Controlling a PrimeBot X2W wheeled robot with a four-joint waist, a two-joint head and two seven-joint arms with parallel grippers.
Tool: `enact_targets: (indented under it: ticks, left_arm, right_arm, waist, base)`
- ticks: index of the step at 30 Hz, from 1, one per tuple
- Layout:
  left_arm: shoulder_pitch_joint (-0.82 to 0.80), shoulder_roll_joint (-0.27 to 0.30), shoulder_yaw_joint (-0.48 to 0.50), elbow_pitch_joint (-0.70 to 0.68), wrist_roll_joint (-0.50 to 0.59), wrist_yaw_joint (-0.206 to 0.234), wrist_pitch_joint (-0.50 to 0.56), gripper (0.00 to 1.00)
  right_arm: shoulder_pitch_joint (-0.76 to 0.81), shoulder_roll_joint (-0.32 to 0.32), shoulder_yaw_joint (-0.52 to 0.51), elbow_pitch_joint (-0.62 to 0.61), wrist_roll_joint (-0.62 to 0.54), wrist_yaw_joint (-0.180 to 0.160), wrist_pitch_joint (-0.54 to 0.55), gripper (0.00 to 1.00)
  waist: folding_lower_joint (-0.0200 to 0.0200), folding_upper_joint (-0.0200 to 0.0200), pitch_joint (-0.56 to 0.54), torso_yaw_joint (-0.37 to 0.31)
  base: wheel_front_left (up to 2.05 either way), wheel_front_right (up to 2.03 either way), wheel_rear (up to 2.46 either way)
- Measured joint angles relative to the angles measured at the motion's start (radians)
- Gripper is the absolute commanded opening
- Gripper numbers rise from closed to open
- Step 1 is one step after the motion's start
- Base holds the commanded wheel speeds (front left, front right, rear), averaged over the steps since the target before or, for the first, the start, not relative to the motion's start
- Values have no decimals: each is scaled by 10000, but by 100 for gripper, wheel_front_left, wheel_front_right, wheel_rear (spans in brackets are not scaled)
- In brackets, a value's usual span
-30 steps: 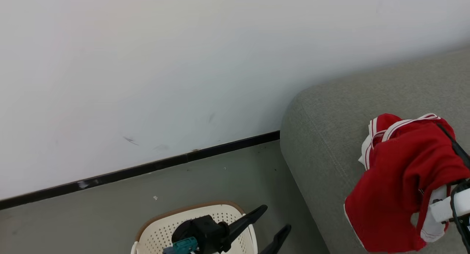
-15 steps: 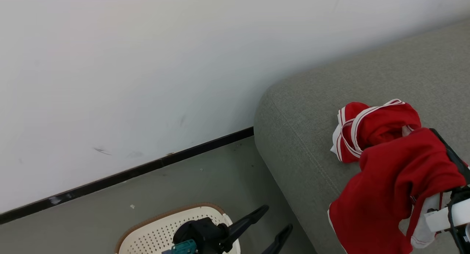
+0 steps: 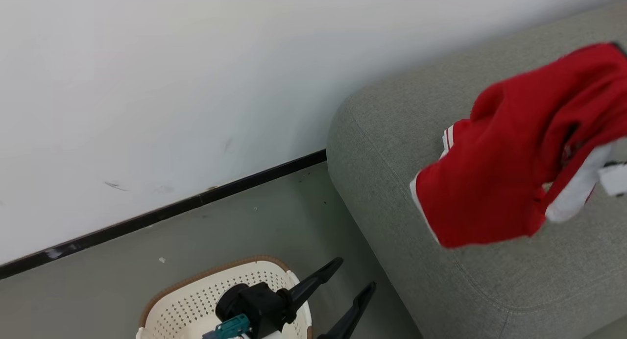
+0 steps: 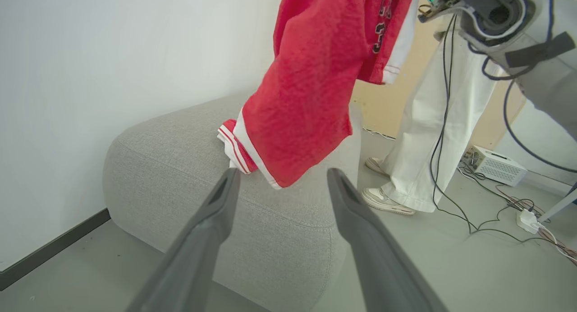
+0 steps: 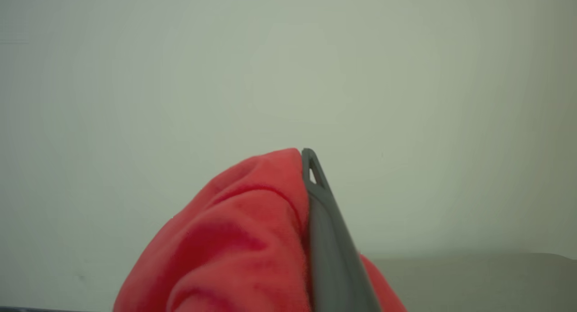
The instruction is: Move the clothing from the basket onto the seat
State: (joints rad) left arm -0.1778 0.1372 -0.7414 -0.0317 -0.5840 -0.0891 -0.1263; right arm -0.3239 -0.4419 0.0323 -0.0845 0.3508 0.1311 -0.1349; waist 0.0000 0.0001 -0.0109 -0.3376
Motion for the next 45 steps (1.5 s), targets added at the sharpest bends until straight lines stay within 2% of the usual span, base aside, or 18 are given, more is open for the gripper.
enact_targets:
  ticks: [4, 10, 14, 22, 29, 37, 45]
  left_arm:
    - [-9, 222, 128, -245, 128, 121, 21, 100]
    - [-216, 286, 245, -671, 236, 337, 121, 100]
    - [-454, 291, 414, -988, 320, 453, 198, 100]
    - [-864, 456, 408, -1515, 723, 579, 529, 100]
    - [-879, 587, 314, -1783, 848, 690, 867, 100]
    - [-1261, 654, 240, -2017, 934, 690, 1177, 100]
    - [-1651, 685, 217, -2161, 1011, 683, 1354, 100]
  right_arm:
    - [-1816, -282, -493, 742, 485, 2, 612, 0]
    - [-3452, -740, -945, 1900, 614, 0, 1292, 0]
    - [-4045, -1066, -1260, 2642, 491, 0, 1507, 0]
    - [-4431, -1302, -1461, 3962, 63, 0, 1509, 0]
    - [-4295, -629, -2226, 5670, -221, 0, 947, 0]
    - [-3283, 637, -1835, 7108, -644, 0, 535, 0]
    - [-3159, 1032, -1398, 7785, -972, 2, 35, 0]
  waist:
    - [0, 0, 318, 51]
    - [0, 0, 743, 157]
    - [0, 0, 1050, 238]
    - [-1, 0, 1715, 446]
    - [-1, -1, 2327, 672]
    - [-1, -1, 3018, 926]
    - [0, 0, 3624, 1118]
  base:
    - [0, 0, 0]
    - [0, 0, 0]
    - [0, 0, 0]
    - [0, 0, 0]
    - [0, 0, 0]
    - [0, 0, 0]
    - [0, 0, 0]
